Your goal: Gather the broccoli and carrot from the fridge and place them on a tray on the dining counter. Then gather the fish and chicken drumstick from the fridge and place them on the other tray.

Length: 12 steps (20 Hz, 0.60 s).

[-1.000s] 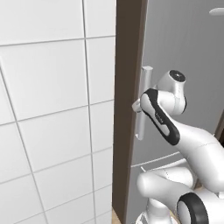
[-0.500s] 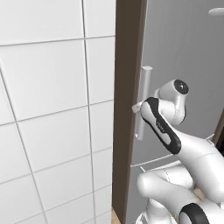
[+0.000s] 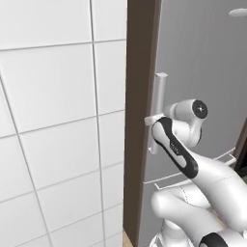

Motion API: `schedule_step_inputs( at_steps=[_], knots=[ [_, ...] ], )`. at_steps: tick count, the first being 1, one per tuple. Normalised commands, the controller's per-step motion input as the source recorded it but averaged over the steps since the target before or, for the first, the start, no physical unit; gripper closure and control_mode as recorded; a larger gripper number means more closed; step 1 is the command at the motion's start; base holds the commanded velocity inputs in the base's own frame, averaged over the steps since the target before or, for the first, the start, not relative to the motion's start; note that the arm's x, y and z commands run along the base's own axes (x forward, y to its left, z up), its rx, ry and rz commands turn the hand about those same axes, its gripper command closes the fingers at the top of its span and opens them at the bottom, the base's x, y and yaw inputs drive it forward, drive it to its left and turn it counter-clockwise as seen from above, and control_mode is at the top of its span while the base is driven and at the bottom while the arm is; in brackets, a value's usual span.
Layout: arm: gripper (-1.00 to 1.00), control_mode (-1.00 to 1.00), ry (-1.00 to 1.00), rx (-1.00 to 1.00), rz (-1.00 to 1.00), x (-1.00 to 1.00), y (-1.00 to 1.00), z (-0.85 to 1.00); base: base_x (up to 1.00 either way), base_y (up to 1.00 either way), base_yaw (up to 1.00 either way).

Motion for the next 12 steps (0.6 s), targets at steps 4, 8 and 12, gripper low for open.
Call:
schedule_step_inputs(
  at_steps=[4,8,12],
  knots=[
    [-1.00,-1.00,-0.05,0.00,0.00,0.54,0.13,-0.20,0.00,0.00,0.00],
    [-1.00,-1.00,-0.03,0.00,0.00,0.64,0.24,-0.26,0.00,0.00,0.00],
    [1.00,-1.00,0.00,-0.01,0.00,0.42,0.27,-0.23,0.00,0.00,0.00]
  ],
)
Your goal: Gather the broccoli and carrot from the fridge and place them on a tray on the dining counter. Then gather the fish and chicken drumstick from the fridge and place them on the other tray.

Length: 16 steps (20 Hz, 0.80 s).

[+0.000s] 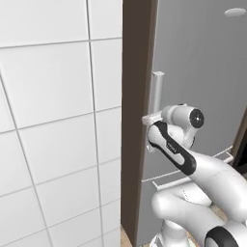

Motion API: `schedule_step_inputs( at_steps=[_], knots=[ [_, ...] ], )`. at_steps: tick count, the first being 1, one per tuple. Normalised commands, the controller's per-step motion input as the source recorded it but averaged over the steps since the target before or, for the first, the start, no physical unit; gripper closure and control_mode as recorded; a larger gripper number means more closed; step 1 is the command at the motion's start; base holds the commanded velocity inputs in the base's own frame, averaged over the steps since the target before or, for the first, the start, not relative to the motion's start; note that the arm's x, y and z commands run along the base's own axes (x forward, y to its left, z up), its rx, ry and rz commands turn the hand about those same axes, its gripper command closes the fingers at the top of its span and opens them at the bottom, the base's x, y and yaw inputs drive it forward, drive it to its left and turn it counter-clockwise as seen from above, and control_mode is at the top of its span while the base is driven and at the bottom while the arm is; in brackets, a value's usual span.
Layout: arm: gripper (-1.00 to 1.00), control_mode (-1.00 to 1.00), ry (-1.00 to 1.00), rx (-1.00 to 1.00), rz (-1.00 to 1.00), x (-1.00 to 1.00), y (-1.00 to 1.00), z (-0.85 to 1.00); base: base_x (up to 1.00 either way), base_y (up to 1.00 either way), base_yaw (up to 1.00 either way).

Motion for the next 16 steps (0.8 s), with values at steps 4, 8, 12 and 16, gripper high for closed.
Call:
schedule_step_inputs(
  at_steps=[4,8,12,16],
  knots=[
    [1.00,-1.00,-0.01,0.00,-0.01,-0.21,0.03,-0.01,0.00,0.00,0.00],
    [1.00,-1.00,-0.07,0.00,-0.05,-0.82,-0.27,0.00,0.00,0.00,0.00],
    [1.00,-1.00,-0.06,0.00,-0.07,-1.00,-0.33,0.00,0.00,0.00,0.00],
    [1.00,-1.00,0.00,0.02,-0.10,-0.94,-0.45,0.00,0.00,0.00,0.00]
  ],
)
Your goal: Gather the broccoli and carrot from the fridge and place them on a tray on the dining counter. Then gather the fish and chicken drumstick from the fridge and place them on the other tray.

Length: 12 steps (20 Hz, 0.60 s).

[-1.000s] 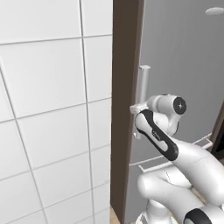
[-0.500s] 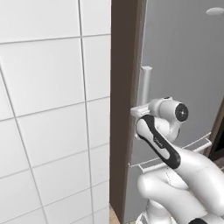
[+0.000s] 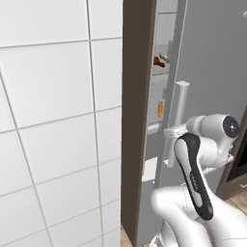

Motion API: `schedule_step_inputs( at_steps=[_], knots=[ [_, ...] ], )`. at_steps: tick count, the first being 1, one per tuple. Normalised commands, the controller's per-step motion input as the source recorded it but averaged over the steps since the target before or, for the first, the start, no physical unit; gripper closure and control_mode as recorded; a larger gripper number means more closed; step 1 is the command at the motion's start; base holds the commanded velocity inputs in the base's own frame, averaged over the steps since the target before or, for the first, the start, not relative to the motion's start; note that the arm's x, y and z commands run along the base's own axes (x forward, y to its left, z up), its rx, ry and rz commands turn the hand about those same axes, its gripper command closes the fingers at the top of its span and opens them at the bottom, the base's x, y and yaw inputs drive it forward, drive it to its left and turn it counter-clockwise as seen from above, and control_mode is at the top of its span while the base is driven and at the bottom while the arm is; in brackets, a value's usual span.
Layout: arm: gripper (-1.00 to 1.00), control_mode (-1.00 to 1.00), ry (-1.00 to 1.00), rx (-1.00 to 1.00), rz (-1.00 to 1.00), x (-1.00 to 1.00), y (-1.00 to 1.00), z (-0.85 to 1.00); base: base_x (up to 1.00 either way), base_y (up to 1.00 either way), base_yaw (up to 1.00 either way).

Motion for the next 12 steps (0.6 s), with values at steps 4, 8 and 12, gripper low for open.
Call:
schedule_step_inputs(
  at_steps=[4,8,12],
  knots=[
    [1.00,-1.00,0.02,0.02,-0.12,-0.82,-0.57,0.00,0.00,0.00,0.00],
    [1.00,-1.00,0.01,0.00,-0.12,-0.83,-0.40,-0.03,0.00,0.00,0.00],
    [1.00,-1.00,-0.03,0.00,-0.12,-0.65,-0.05,-0.08,0.00,0.00,0.00]
  ],
)
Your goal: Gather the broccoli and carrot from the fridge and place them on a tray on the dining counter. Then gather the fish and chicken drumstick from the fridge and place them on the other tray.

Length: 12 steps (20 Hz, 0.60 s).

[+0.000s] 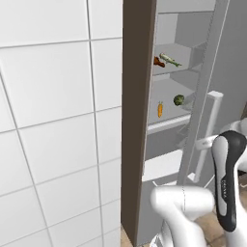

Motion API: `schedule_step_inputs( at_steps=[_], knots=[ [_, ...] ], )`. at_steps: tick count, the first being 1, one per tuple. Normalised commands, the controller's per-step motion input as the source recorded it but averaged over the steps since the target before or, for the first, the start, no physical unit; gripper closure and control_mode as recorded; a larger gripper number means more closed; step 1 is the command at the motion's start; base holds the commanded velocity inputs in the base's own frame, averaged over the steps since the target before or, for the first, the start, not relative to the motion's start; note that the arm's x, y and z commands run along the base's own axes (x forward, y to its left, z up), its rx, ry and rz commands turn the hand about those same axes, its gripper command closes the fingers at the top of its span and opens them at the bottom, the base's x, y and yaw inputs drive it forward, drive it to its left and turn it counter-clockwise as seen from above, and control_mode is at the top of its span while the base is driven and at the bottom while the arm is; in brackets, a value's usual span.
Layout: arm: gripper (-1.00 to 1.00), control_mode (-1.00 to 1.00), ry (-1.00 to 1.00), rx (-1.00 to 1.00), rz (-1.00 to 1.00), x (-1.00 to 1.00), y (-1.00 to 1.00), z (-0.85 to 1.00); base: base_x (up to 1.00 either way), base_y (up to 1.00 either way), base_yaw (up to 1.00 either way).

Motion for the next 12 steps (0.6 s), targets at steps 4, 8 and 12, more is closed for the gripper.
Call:
schedule_step_inputs(
  at_steps=[4,8,12],
  knots=[
    [-1.00,-1.00,-0.10,-0.04,-0.13,-0.52,0.07,0.01,0.00,0.00,0.00],
    [-1.00,-1.00,-0.22,-0.06,-0.09,-0.73,0.13,0.45,0.00,0.00,0.00],
    [-1.00,-1.00,-0.14,-0.05,-0.06,-0.75,0.05,0.41,0.00,0.00,0.00]
  ],
)
